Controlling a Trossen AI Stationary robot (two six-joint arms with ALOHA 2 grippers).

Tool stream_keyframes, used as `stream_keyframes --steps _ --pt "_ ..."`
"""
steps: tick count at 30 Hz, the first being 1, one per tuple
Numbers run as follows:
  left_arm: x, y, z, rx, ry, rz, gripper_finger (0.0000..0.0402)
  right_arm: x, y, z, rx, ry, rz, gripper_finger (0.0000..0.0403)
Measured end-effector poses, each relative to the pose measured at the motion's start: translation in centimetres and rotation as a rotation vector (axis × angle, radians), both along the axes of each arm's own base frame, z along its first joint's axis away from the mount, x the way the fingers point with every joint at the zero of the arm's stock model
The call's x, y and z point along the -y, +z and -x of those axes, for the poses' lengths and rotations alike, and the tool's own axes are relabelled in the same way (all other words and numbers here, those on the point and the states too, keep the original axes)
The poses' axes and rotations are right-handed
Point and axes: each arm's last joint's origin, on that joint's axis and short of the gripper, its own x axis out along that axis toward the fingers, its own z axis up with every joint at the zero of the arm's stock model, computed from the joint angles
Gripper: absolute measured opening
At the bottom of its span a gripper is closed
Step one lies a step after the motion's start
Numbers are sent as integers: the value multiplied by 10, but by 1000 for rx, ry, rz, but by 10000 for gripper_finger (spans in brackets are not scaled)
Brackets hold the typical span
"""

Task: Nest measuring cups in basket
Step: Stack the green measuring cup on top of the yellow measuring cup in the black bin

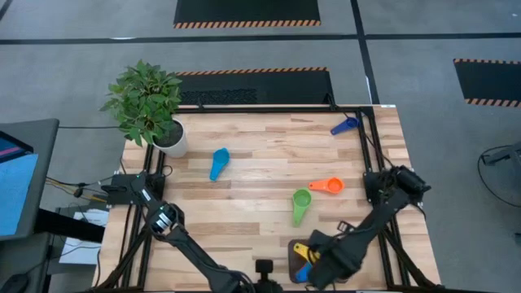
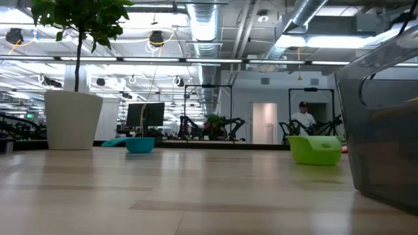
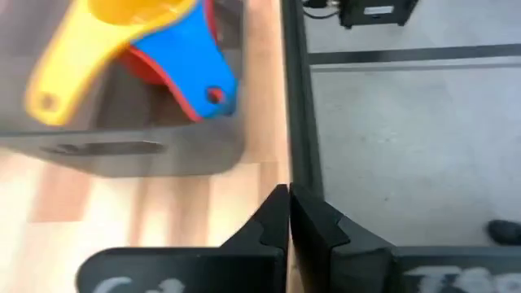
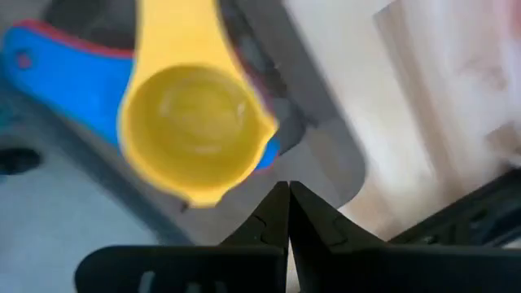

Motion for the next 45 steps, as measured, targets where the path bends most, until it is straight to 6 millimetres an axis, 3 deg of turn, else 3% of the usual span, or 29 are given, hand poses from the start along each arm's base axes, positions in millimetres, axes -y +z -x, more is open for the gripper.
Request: stream_keyframes --steps 4,9,16,23,26,29,33,37,41,45 --pt "-13 22 10 -30 34 -92 0 -3 18 14 107 -8 24 18" --pt "-45 55 30 -139 106 -254 0 9 38 21 281 22 151 16" --pt "-89 77 63 -394 268 -449 0 33 49 9 385 133 305 38" --pt "-115 73 75 -476 211 -543 0 83 45 -27 281 83 383 32" --pt "-140 69 86 -508 227 -567 0 112 45 -42 240 33 381 28" --pt "-172 65 111 -565 299 -588 0 140 45 -53 192 0 361 25" --pt "-211 63 151 -547 396 -496 0 172 44 -64 143 -47 290 23" --pt "-238 51 189 -417 430 -286 0 194 43 -71 134 -82 246 26" --pt "-254 31 213 -255 380 -25 0 204 39 -76 108 -43 110 27" --pt "-263 15 225 -123 339 180 0 214 19 -76 65 43 -136 15"
